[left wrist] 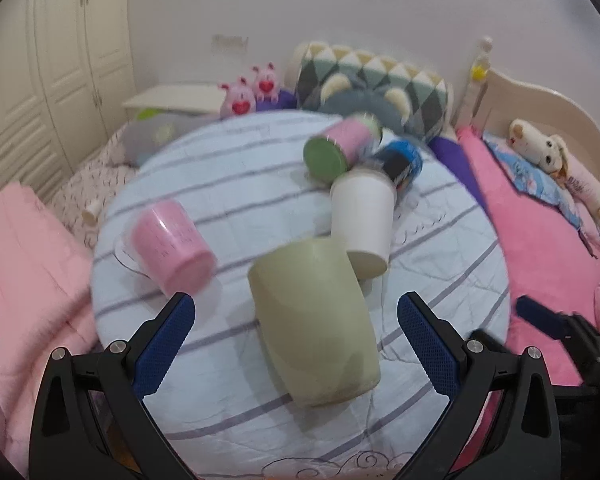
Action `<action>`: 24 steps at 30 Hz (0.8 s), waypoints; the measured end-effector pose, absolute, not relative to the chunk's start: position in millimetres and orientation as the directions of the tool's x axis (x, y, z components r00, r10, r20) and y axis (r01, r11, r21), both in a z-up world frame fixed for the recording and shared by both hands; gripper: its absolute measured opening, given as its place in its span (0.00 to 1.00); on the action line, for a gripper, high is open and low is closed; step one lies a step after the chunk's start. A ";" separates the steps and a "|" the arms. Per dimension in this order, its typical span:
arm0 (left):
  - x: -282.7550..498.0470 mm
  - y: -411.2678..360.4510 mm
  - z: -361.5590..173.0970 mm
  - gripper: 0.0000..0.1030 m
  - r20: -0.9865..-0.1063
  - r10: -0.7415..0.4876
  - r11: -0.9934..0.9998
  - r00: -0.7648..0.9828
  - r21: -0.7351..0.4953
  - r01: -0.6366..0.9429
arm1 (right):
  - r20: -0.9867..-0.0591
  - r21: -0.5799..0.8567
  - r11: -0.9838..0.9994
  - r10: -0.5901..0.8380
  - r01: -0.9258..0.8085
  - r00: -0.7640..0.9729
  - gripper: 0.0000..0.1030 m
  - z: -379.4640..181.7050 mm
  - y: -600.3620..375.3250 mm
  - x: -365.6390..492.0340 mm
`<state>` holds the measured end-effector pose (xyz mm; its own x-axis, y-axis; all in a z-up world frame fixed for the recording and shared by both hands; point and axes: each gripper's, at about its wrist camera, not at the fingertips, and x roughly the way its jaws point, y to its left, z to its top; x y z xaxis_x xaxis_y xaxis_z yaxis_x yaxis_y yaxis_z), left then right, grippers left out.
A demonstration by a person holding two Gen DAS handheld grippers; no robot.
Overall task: Flip cup upright
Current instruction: 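Carry the green cup toward the left gripper and grasp it with the left gripper, then rotate the held green cup with the left gripper so its rim faces up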
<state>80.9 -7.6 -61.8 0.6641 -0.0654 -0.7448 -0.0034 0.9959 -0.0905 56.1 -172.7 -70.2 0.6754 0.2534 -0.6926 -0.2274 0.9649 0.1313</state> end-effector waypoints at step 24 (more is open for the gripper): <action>144.7 -19.7 -118.0 0.81 -0.882 -0.069 0.984 0.466 -0.136 -0.112 | -0.700 0.196 0.946 0.319 -0.257 0.639 0.79 -93.5 -211.5 90.7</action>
<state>144.7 -19.7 -118.0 0.4661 -0.0688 -0.8820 -0.1115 0.9845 -0.1357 90.7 -211.5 -93.5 0.6388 0.3188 -0.7003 -0.2574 0.9462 0.1959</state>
